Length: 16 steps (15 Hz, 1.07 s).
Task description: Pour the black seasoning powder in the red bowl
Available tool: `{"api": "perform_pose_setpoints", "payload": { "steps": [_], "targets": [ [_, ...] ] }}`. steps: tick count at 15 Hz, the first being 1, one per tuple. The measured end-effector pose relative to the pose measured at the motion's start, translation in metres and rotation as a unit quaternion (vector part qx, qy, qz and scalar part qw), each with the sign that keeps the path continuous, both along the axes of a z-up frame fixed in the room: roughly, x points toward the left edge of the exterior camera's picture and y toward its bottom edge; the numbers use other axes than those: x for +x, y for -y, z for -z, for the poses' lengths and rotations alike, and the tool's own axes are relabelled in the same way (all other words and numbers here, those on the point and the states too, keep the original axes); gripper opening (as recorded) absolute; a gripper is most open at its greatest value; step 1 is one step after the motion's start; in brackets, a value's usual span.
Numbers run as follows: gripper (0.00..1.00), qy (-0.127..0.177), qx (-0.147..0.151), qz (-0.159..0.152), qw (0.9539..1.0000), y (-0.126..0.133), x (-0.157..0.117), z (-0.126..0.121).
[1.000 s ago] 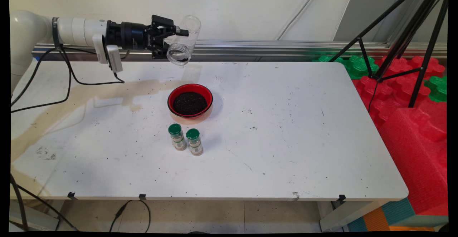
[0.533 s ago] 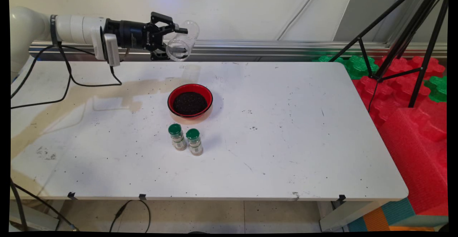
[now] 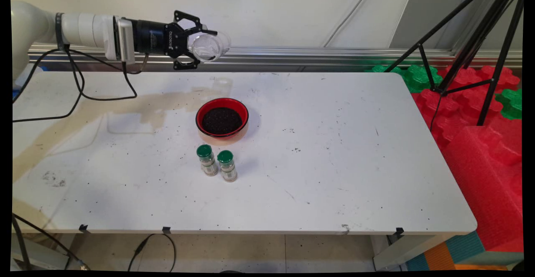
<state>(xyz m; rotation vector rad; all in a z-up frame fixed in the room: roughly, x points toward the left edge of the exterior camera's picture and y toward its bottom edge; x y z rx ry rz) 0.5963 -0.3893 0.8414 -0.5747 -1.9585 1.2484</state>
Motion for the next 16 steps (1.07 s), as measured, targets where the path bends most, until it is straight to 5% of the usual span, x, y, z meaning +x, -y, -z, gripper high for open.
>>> {"api": "perform_pose_setpoints", "payload": {
  "steps": [7,13,16],
  "targets": [
    [0.0,-0.081,0.096,-0.021,0.9918,0.001,0.004,-0.011],
    [0.0,-0.158,0.185,-0.039,0.9693,0.005,0.009,-0.018],
    [0.0,-0.207,0.242,-0.049,0.9467,0.01,0.013,-0.021]
  ]
}}
